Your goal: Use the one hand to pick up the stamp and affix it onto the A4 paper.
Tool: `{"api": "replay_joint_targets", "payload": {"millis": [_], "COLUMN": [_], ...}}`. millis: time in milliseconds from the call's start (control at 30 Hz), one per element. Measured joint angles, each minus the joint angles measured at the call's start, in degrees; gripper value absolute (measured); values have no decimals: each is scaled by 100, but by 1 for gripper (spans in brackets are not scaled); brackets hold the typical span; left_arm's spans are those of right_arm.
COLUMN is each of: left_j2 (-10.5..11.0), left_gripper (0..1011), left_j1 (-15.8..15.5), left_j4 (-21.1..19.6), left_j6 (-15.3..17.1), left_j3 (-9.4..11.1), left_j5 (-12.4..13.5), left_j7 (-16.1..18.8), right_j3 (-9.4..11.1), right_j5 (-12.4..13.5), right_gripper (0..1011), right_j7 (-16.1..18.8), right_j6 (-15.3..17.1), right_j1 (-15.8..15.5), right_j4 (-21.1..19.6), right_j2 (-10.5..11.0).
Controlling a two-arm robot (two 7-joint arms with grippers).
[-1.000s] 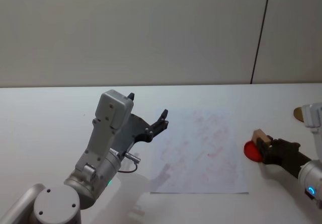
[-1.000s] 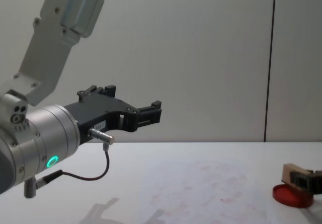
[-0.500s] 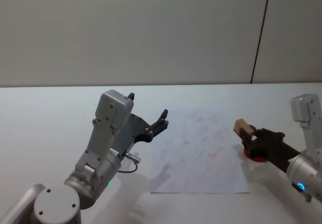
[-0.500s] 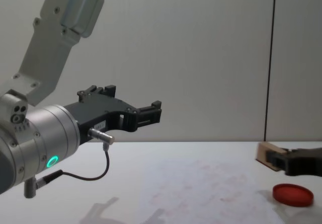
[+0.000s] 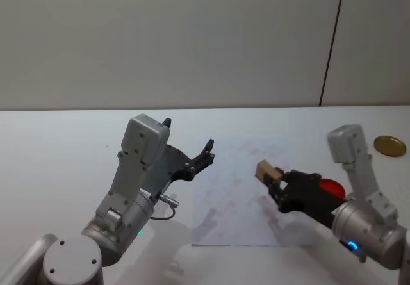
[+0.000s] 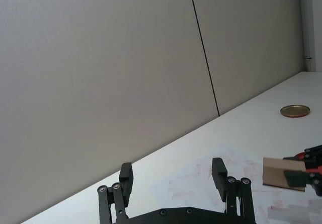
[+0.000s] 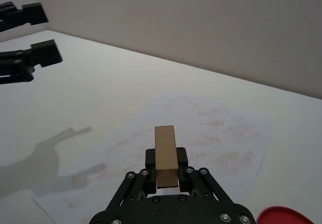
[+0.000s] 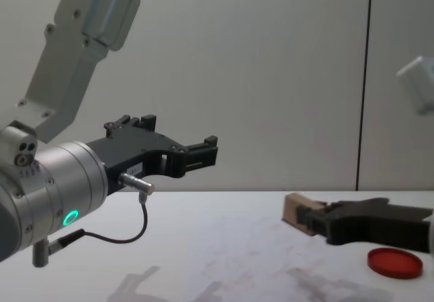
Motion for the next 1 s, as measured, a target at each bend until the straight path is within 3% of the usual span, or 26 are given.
{"api": "replay_joint_targets", "payload": {"millis": [500,1000], "left_j2": [0,0], "left_gripper": [993,993], "left_j1": [0,0], "left_j4": [0,0], "left_j6": [0,0], "left_j3": [0,0], "left_j5": [0,0], "left_j7": [0,0], "right_j3": [-223,-304], "right_j5": [-420,-467], "right_gripper": [219,219], "right_j7": [110,169], "right_j6": [5,-118], "right_j1": [25,-36], "right_j4": [220,386], "right_j2": [-114,-118]}}
